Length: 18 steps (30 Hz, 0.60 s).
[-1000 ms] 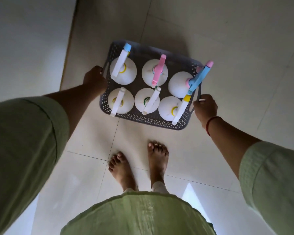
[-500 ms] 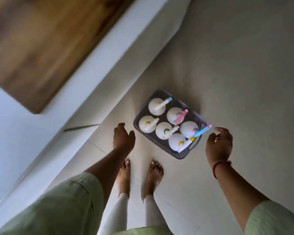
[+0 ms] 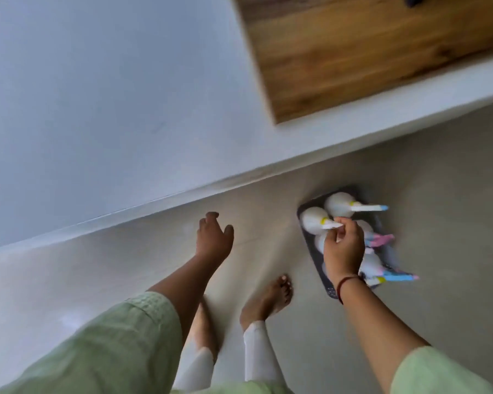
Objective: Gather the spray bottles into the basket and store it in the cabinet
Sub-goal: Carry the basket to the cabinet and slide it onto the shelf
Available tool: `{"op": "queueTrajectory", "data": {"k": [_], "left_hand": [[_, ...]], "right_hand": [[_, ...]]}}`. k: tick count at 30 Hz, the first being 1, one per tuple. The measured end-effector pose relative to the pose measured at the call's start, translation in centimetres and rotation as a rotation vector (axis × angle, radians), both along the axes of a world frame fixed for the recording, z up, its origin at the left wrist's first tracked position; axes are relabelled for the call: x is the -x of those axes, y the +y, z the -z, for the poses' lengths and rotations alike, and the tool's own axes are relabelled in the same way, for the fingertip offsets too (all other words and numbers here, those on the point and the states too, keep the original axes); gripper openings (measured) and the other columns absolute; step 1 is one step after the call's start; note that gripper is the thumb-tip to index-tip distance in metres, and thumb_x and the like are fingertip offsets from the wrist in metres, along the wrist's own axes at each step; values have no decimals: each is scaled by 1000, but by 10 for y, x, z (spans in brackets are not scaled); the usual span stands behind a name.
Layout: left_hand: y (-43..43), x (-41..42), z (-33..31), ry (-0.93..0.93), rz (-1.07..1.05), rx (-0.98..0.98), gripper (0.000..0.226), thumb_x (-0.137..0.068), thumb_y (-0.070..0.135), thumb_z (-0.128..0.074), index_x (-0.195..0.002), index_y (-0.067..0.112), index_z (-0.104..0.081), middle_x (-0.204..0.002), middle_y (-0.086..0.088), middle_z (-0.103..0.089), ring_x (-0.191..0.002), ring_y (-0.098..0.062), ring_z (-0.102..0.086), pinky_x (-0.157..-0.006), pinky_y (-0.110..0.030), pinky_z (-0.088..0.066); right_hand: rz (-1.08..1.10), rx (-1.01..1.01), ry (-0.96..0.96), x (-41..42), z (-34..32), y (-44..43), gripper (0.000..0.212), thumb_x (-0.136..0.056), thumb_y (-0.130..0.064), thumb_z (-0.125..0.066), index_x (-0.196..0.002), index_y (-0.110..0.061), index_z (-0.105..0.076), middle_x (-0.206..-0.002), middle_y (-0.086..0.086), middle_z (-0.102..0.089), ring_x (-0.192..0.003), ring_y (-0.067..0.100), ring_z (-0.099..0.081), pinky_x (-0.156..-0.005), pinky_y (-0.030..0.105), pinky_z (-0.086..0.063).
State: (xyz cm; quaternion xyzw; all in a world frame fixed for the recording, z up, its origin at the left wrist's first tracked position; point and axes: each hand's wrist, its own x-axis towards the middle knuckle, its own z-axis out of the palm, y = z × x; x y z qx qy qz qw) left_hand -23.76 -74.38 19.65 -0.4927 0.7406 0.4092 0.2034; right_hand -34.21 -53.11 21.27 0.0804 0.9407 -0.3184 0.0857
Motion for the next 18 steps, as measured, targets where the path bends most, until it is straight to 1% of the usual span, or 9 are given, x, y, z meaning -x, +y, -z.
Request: {"op": "queueTrajectory", "data": {"k": [2, 3, 5, 6, 8, 11, 15, 18], "left_hand": [[-28, -30, -4, 13, -59, 0, 37, -92, 23, -53, -125, 7, -51, -126, -15, -57, -117, -29, -53, -96, -32, -39], [-44, -47, -8, 12, -91, 2, 34, -92, 24, -52, -122, 7, -54, -123, -15, -59, -115, -28, -55, -94, -31, -40], [-76, -83, -15, 3, -187, 18, 31, -93, 23, -52, -118, 6, -57, -120, -15, -62, -113, -29, -56, -94, -32, -41], [-88, -98, -18, -3, -235, 30, 31, -93, 23, -52, -117, 5, -58, -120, -15, -62, -113, -30, -56, -95, -33, -42], [-114, -131, -24, -11, -351, 55, 32, -93, 23, -51, -119, 5, -57, -120, -16, -62, -113, -31, -56, -97, -37, -43], [-140, -176, -28, -19, -489, 70, 34, -93, 24, -49, -123, 7, -54, -121, -15, -60, -111, -31, -56, -95, -40, -44], [-164, -223, -24, -20, -580, 109, 35, -93, 23, -51, -124, 7, -53, -121, -16, -59, -111, -31, -56, -95, -38, -42], [-173, -245, -20, -13, -651, 125, 35, -93, 24, -50, -124, 8, -52, -122, -14, -59, -112, -29, -56, -95, -37, -42]], "right_hand": [[-56, 18, -42, -11, 0, -34, 25, -81, 5, -53, -103, -1, -62, -99, 25, -59, -87, 36, -58, -82, 36, -44], [-89, 30, -64, -17, -1, -52, 25, -81, 5, -53, -104, -1, -62, -98, 25, -59, -88, 36, -58, -84, 37, -45], [-136, 68, -116, -30, -3, -86, 25, -82, 5, -52, -105, 0, -61, -101, 26, -59, -89, 35, -59, -88, 41, -47], [-137, 90, -130, -34, -5, -101, 25, -82, 5, -52, -105, 0, -61, -101, 26, -59, -89, 34, -59, -87, 40, -47], [-137, 120, -151, -43, -7, -133, 24, -83, 5, -51, -105, 1, -61, -100, 25, -60, -84, 27, -56, -83, 33, -45], [-145, 145, -208, -55, -3, -174, 23, -85, 2, -49, -105, -1, -60, -94, 15, -57, -83, 21, -54, -76, 27, -40], [-185, 124, -248, -70, 12, -216, 23, -86, -5, -51, -107, -8, -60, -93, 4, -57, -85, 19, -54, -76, 23, -38], [-186, 127, -284, -82, 22, -234, 25, -87, -8, -51, -111, -10, -60, -99, 3, -59, -90, 18, -55, -80, 23, -40]]}}
